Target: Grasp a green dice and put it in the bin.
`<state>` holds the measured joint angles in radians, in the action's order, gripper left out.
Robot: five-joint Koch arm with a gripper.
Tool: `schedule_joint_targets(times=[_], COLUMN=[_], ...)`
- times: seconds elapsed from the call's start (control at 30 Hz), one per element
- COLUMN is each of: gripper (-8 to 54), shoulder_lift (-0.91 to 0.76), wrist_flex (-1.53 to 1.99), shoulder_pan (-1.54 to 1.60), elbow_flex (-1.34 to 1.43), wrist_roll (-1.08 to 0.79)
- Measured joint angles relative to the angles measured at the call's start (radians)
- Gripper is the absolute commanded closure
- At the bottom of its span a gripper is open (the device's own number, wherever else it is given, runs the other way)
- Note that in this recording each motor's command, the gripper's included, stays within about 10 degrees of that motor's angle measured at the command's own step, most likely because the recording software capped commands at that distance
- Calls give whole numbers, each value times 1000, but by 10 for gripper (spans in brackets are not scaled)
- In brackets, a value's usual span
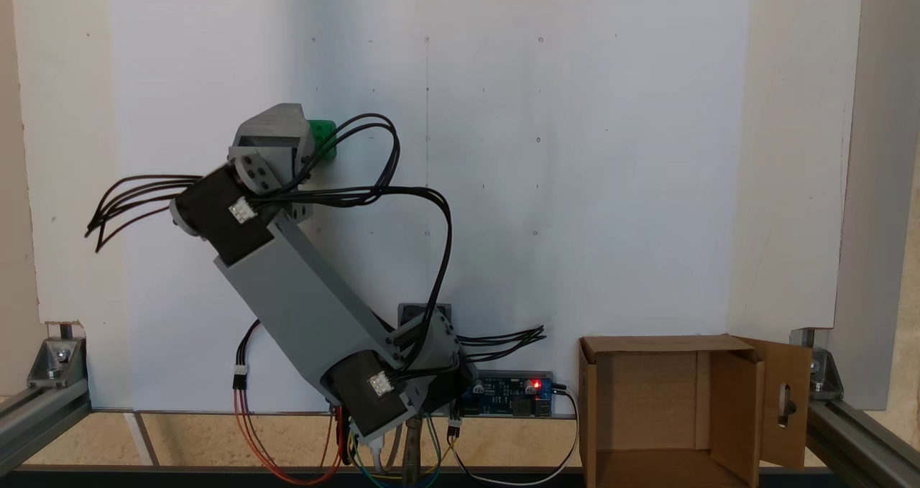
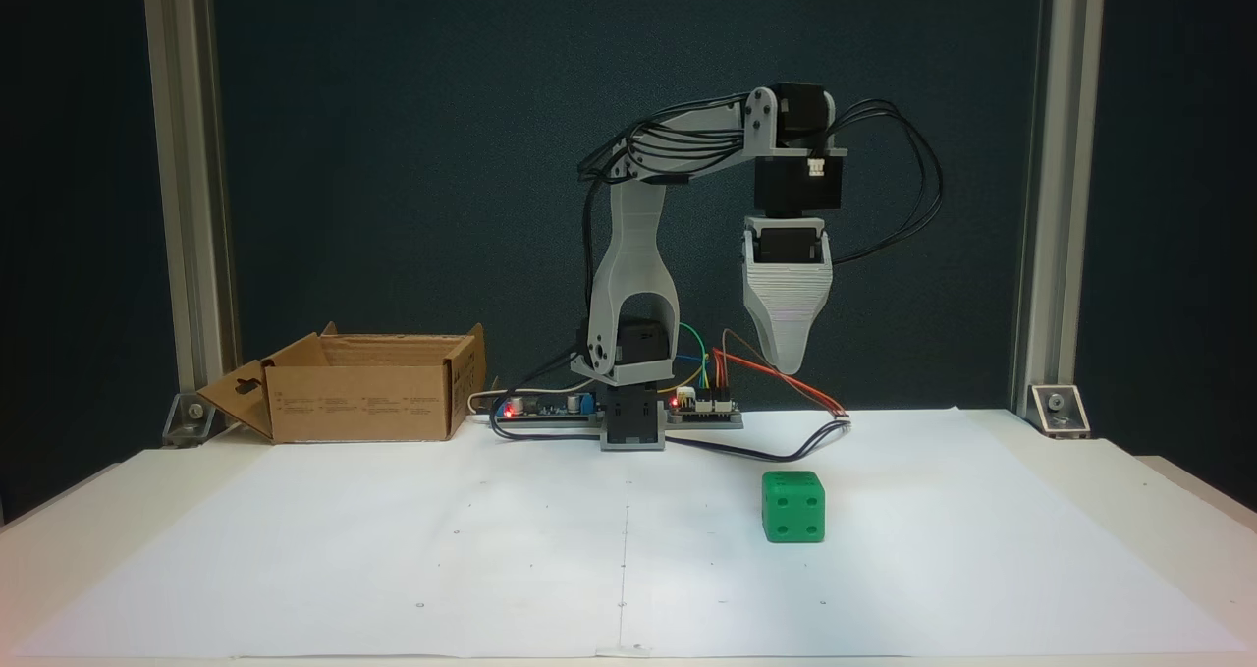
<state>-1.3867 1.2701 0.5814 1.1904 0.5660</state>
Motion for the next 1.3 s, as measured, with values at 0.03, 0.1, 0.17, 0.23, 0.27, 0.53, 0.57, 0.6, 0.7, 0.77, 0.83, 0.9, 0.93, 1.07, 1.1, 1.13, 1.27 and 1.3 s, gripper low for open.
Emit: schedule_joint_targets(times=[0.03,0.1,0.17,0.23,0.27,0.53,0.57,0.6,0.7,0.77,0.83,0.9,0.93,1.07,1.1,1.13,1.27,1.3], gripper=[10,17,17,16,15,14,13,11,0,0,0,0,0,0,0,0,0,0], shoulder_lift=[3,8,29,46,52,84,86,89,120,153,192,221,227,232,232,232,232,233], wrist_flex=[-5,-15,-32,-48,-49,-83,-84,-84,-84,-84,-86,-86,-86,-86,-86,-86,-81,-81], shoulder_pan=[3,11,15,15,15,15,15,15,11,11,2,-3,-5,-8,-8,-8,-8,-8], elbow_flex=[0,0,0,0,0,0,0,0,0,0,0,0,0,0,0,0,0,0], wrist_roll=[0,0,0,0,0,0,0,0,0,0,14,43,52,72,75,75,75,75])
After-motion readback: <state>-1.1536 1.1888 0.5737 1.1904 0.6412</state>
